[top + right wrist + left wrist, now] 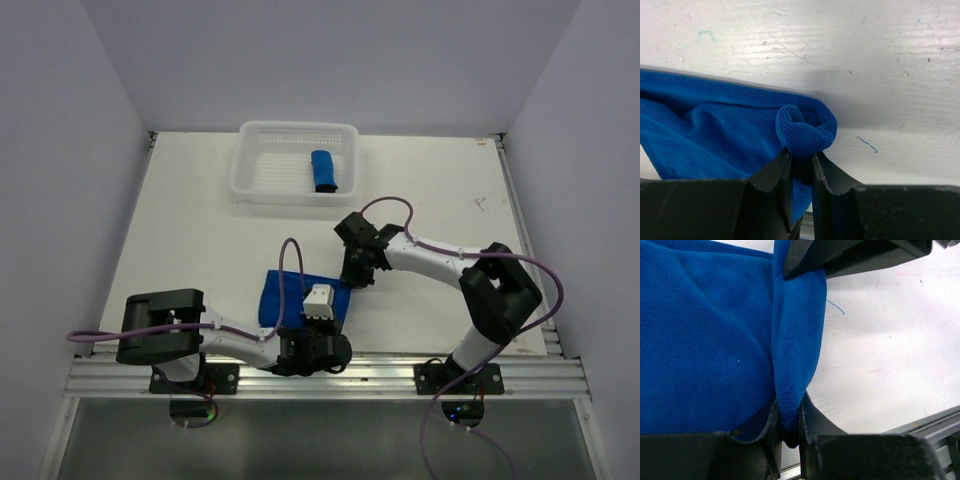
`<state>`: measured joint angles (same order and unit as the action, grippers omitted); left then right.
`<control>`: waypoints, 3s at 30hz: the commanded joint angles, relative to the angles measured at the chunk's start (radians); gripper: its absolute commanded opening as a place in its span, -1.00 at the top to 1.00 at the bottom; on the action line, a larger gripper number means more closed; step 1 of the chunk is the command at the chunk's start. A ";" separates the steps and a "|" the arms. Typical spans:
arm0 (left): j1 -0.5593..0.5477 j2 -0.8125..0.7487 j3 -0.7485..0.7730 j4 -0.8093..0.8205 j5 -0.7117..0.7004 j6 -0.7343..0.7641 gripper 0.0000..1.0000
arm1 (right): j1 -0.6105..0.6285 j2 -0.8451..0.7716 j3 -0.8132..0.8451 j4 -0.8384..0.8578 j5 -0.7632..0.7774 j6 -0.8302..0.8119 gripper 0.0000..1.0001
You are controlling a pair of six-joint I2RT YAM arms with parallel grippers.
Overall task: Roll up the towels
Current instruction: Roll the towel
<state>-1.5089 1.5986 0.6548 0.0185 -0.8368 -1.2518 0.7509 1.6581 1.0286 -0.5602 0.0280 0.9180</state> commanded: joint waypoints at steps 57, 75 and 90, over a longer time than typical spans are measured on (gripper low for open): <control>0.059 -0.129 -0.494 0.537 0.331 -0.431 1.00 | 0.030 -0.600 -0.686 0.657 -0.172 0.205 0.48; 0.059 -0.134 -0.500 0.540 0.327 -0.434 1.00 | 0.116 -0.387 -0.733 0.884 -0.194 0.234 0.03; 0.059 -0.155 -0.509 0.581 0.321 -0.381 0.89 | 0.142 -0.281 -0.639 0.829 -0.131 0.220 0.78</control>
<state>-1.4368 1.4506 0.1703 0.6827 -0.5251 -1.6882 0.8757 1.3651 0.3477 0.3340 -0.1642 1.1458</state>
